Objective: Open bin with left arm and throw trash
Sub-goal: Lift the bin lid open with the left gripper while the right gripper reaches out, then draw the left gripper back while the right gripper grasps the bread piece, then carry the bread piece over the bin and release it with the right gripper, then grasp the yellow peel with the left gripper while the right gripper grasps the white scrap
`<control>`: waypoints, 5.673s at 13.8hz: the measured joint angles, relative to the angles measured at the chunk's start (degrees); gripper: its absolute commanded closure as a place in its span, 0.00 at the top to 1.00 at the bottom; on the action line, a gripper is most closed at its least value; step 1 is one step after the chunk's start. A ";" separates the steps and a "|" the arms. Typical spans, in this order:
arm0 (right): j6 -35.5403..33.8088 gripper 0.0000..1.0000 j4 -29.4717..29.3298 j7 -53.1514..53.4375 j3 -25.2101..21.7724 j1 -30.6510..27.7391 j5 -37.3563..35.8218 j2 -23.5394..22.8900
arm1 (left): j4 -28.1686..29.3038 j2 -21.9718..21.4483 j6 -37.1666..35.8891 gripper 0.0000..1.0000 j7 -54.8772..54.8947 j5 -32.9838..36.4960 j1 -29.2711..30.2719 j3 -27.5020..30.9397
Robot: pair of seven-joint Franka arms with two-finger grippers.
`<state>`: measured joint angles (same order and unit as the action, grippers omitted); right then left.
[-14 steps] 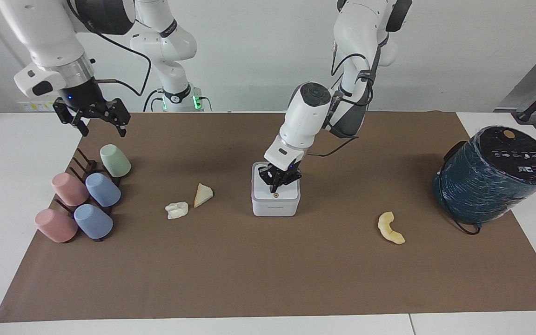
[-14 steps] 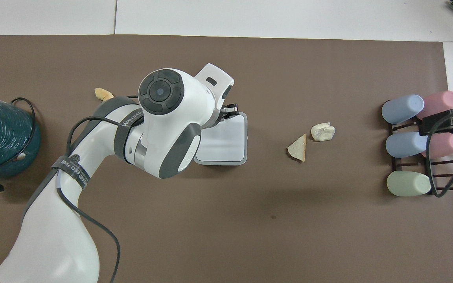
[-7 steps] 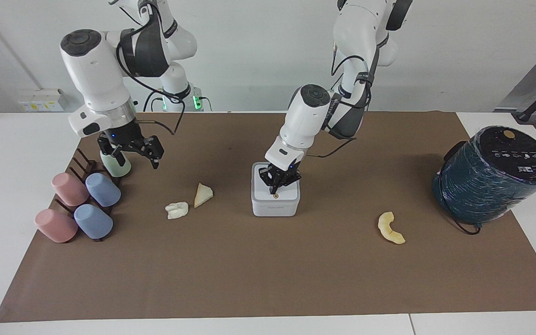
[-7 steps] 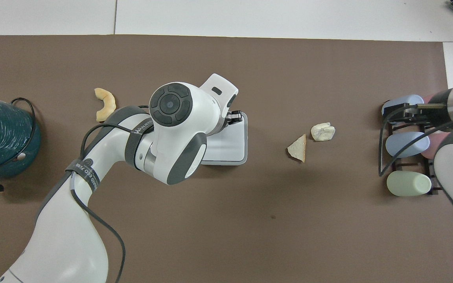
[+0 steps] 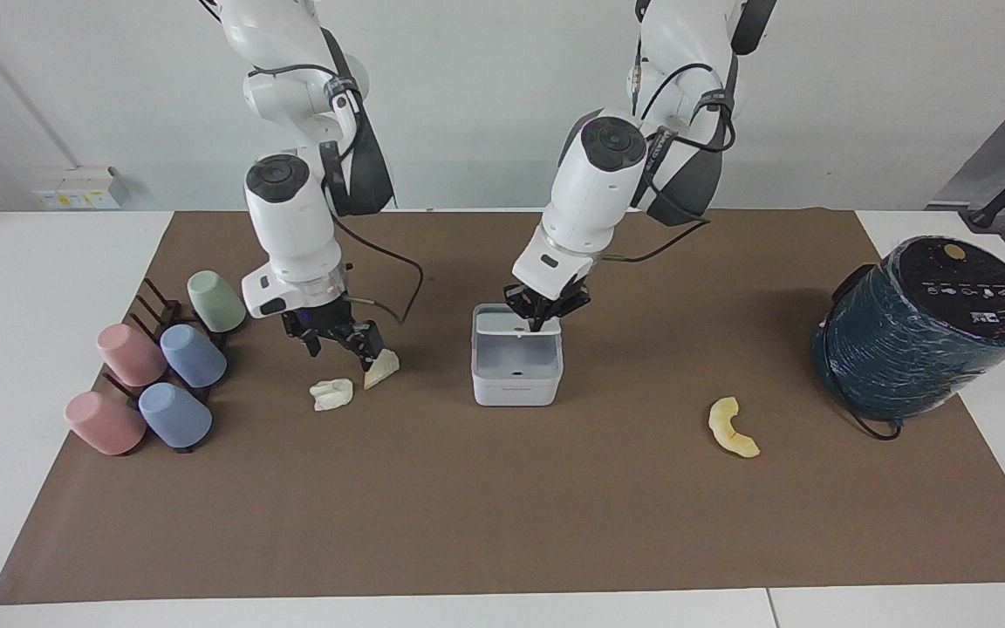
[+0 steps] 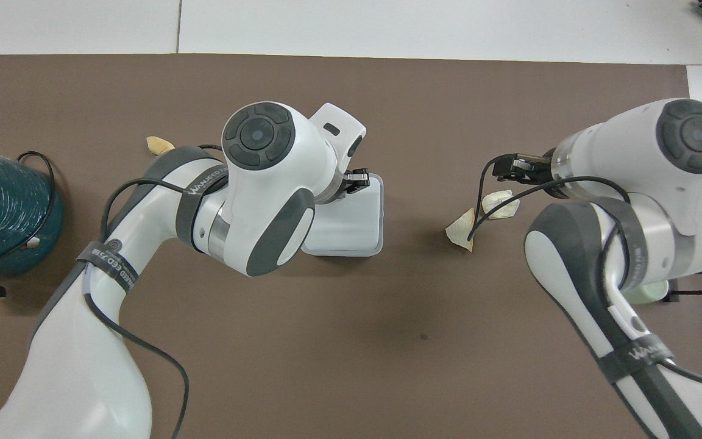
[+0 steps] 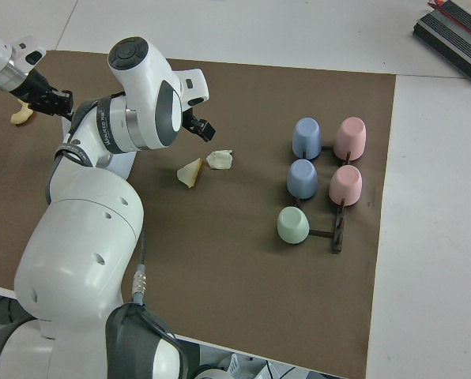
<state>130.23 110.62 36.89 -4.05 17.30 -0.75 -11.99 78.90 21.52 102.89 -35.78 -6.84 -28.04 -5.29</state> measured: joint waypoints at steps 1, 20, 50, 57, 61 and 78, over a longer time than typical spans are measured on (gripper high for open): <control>1.57 0.98 0.96 1.79 0.00 0.68 0.00 -0.89 | -1.93 -0.18 -3.59 0.00 0.00 0.00 0.05 0.56; 10.36 0.06 8.71 6.84 -0.11 2.02 0.04 -5.27 | -2.10 -11.05 -20.74 1.00 37.35 6.11 24.82 2.03; 12.24 0.00 -10.07 5.68 1.52 9.30 22.24 -4.92 | 6.29 -14.14 -3.79 1.00 37.72 9.94 27.68 1.43; 13.79 0.00 -9.99 5.69 1.59 13.31 22.41 -7.10 | 10.72 -16.38 -3.82 1.00 37.69 8.50 27.69 1.55; 13.78 0.00 -8.53 5.69 1.91 13.90 24.53 -7.18 | 11.26 -16.75 -3.82 1.00 37.66 8.35 27.69 1.59; 13.56 1.00 -7.56 6.63 1.54 13.54 27.43 -4.70 | 16.56 -7.60 16.15 1.00 30.18 5.19 25.75 0.64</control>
<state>143.80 103.06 43.51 -2.52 30.84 26.67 -16.69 95.47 13.92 119.04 -5.60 -1.65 -2.29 -4.65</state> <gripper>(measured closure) 0.000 0.000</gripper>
